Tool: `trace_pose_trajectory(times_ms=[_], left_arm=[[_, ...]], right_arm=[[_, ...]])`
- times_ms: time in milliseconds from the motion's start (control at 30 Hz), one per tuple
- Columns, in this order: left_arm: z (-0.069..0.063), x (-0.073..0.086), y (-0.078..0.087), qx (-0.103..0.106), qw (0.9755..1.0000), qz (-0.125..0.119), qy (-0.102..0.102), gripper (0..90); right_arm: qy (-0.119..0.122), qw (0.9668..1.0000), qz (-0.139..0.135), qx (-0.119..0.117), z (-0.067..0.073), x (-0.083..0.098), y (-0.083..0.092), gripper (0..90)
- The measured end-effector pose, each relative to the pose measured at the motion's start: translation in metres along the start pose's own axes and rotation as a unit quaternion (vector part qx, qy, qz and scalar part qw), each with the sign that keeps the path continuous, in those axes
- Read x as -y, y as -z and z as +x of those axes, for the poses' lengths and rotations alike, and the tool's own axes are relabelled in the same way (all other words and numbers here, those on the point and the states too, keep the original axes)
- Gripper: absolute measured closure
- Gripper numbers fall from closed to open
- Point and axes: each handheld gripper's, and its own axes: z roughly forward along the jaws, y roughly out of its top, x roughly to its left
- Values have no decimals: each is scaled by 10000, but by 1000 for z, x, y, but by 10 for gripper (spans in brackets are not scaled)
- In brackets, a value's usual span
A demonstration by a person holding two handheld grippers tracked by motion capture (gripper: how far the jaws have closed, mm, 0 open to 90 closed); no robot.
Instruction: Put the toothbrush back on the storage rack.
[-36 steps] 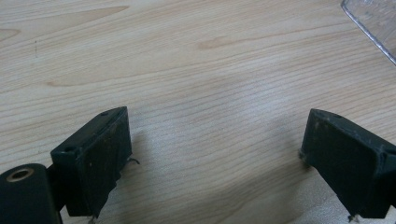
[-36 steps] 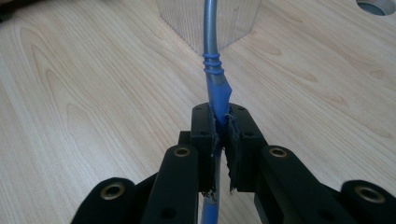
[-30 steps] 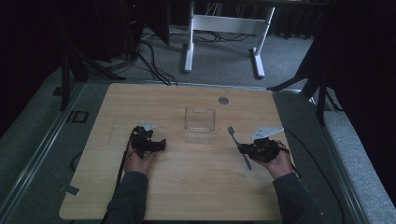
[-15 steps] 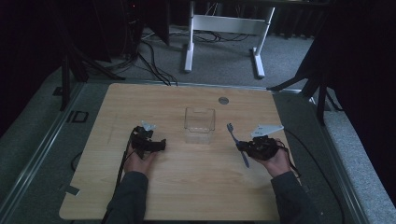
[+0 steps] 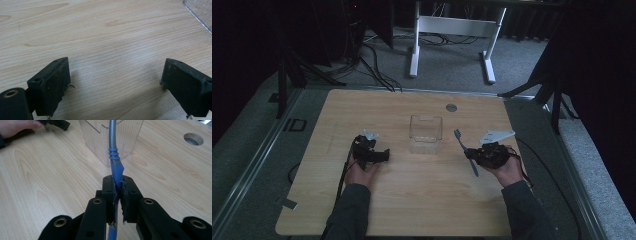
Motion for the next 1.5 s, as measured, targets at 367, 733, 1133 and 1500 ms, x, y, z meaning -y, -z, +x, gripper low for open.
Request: trace_pose_trajectory(times_ms=[367,733,1133,1500], left_arm=[[0,0,0,1,10000,2,-1,85],[0,0,0,0,10000,0,0,85],[0,0,0,1,10000,-3,4,85],[0,0,0,-1,10000,-3,2,85]], right_arm=[[15,10000,-70,16,1,-7,2,822],[1,9999,-152,10,1,-13,3,822],[-10,9996,-265,-7,1,-21,3,822],[-52,9993,-381,-24,2,-28,2,822]])
